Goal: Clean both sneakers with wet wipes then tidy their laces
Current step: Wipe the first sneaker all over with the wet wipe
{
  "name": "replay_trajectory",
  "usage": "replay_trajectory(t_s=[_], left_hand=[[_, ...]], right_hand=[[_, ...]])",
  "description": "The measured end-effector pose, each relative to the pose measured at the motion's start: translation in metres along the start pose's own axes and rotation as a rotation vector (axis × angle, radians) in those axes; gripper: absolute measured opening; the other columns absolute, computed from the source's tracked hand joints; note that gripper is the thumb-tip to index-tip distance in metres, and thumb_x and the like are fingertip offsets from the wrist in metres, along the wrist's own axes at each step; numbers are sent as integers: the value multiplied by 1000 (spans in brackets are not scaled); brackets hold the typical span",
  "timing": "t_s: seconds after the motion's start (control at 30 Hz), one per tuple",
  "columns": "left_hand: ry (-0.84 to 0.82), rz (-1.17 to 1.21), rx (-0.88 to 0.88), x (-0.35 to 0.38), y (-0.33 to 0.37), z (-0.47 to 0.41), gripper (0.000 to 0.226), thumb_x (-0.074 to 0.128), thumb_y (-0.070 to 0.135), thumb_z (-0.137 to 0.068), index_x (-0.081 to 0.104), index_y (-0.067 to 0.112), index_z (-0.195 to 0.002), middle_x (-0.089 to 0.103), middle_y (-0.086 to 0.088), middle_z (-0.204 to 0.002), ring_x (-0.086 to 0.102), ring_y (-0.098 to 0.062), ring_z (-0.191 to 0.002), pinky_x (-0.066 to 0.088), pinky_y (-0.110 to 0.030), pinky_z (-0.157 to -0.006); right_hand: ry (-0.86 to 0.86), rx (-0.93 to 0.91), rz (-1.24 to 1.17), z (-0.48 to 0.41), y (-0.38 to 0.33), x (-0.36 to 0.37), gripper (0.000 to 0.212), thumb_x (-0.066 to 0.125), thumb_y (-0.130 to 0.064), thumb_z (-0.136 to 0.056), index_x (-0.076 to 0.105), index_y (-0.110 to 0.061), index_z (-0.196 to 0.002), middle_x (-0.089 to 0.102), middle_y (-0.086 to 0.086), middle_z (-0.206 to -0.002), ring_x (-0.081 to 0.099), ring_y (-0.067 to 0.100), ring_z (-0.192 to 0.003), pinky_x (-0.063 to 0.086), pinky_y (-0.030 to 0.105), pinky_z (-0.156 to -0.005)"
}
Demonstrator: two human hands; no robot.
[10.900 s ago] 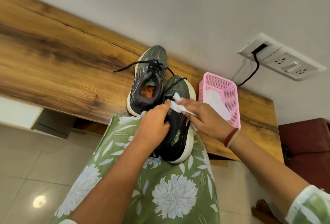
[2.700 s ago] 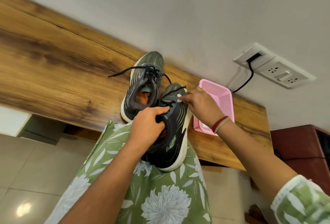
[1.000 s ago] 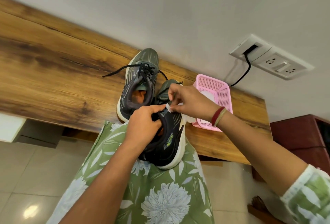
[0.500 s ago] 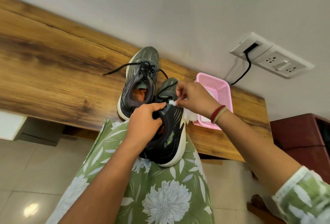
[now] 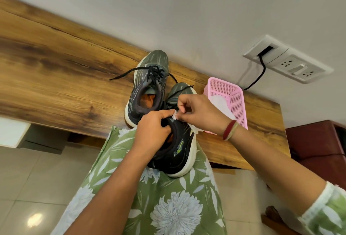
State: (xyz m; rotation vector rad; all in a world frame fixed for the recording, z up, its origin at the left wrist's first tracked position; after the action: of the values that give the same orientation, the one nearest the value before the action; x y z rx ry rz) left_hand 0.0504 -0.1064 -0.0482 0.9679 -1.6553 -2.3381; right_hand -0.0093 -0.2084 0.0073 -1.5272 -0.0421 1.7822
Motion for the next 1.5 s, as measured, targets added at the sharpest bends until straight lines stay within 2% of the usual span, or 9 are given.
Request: replay_trajectory(t_s=[0.17,0.3,0.47,0.73,0.87,1.03,1.3,1.4,1.5], left_hand=[[-1,8,-10,1,-1,-1,47,65,6,-81,64,28,-123,66,7,-120,59,-12,-112,43,-22,-91],[4,10,-5,1,-2,-1,47,65,7,-80,64,28,-122,67,8,-119,59,-12,-113,45,-25,-92],[6,46,-15,2,-3,-2,46,67,8,-82,64,28,-123,65,10,-120,57,-9,-114,39,-15,-90],[-13,4,-10,0,-5,-4,56,64,5,-84,52,22,-136,55,5,-135,49,-13,-125,34,-18,-100],[-64,-47,-10,4,-8,-3,59,63,9,-85,45,21,-141,52,0,-139,48,-17,-127,37,-26,-104],[-61,-127,-7,7,-7,-7,57,61,12,-88,43,21,-141,56,-4,-134,53,-22,-121,42,-30,-99],[-101,-290,-7,11,-4,-8,58,53,11,-91,38,28,-145,68,-7,-106,63,-27,-92,53,-40,-77],[-63,-309,-18,8,-3,-3,57,44,4,-91,44,33,-140,58,2,-68,53,-18,-58,39,-30,-48],[-9,-269,-9,2,-1,1,56,39,1,-91,50,32,-136,59,2,-67,49,-13,-52,30,-27,-44]], right_hand=[[89,72,160,-5,15,-15,35,69,-2,-76,43,-22,-63,50,-11,-63,45,-1,-59,31,12,-54],[-43,103,-110,-2,11,-1,36,71,-3,-75,44,-22,-62,59,-3,-63,57,9,-62,47,23,-62],[192,92,258,-2,18,-19,29,62,-1,-78,45,-22,-67,57,-4,-69,54,14,-68,38,24,-59],[452,489,-1425,34,53,-17,12,60,-2,-85,60,-10,-95,65,6,-96,62,12,-76,52,25,-62],[566,514,-2039,59,57,3,39,54,-4,-89,49,-3,-127,62,15,-120,69,22,-84,59,36,-62],[690,262,-2374,89,45,22,100,95,-4,-30,56,-2,-123,65,17,-118,63,27,-108,49,44,-91],[612,321,-2394,129,21,54,101,91,10,-23,59,3,-118,64,20,-117,60,25,-112,50,40,-88],[561,317,-2458,133,6,65,95,90,12,-24,61,2,-114,66,20,-112,61,26,-109,51,41,-87],[573,316,-2468,136,-2,74,88,90,12,-20,64,1,-104,70,19,-98,68,26,-96,57,46,-75]])
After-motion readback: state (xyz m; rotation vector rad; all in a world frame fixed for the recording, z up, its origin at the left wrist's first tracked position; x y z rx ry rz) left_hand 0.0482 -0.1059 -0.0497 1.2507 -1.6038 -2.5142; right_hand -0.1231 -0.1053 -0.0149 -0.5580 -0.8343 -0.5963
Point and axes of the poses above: each hand's wrist, its own z-axis away from the middle knuckle, its own x-axis out of the palm, y = z × x, the point moved 7 cm from there along -z, towards the middle knuckle
